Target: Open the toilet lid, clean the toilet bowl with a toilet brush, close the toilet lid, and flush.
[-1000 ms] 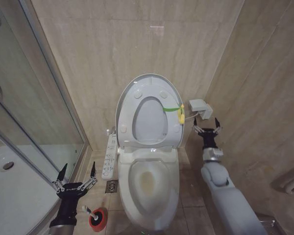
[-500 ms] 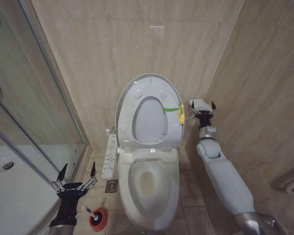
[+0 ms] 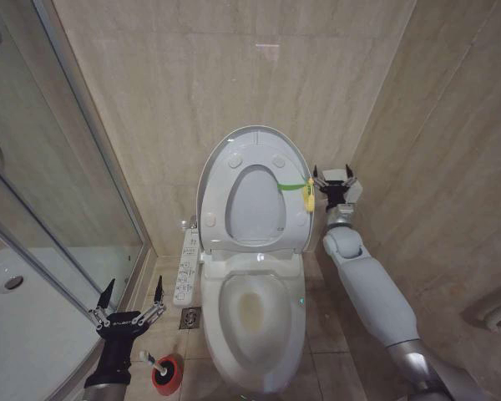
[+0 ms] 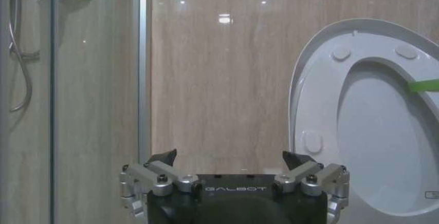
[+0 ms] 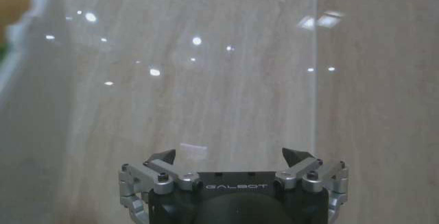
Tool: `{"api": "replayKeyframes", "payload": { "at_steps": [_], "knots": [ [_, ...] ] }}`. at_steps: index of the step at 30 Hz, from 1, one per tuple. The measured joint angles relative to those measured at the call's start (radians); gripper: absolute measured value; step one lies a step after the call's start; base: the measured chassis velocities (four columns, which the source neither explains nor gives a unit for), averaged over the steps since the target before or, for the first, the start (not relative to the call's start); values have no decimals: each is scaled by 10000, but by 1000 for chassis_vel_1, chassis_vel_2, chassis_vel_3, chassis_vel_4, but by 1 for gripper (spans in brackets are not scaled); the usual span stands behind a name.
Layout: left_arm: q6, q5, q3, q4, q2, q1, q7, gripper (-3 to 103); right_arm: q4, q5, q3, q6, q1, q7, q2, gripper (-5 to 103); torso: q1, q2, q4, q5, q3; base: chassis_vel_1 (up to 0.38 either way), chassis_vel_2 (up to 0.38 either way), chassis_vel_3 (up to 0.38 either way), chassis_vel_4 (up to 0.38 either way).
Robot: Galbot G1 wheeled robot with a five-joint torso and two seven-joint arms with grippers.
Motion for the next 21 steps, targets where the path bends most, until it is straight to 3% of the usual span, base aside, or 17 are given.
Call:
{"api": "replayKeyframes", "payload": {
  "at_steps": [12, 21],
  "knots": [
    [0, 0, 0, 0, 0, 0, 0, 100, 1570, 1179, -894, -653, -410, 348, -836, 100, 0, 0, -5, 2, 0, 0, 0, 0, 0],
    [0, 0, 1, 0, 0, 0, 0, 100, 2923, 1377, -1024, -668, -1583, 368, -1339, 100, -1, 1, 0, 2, -1, 0, 0, 0, 0]
  ]
}}
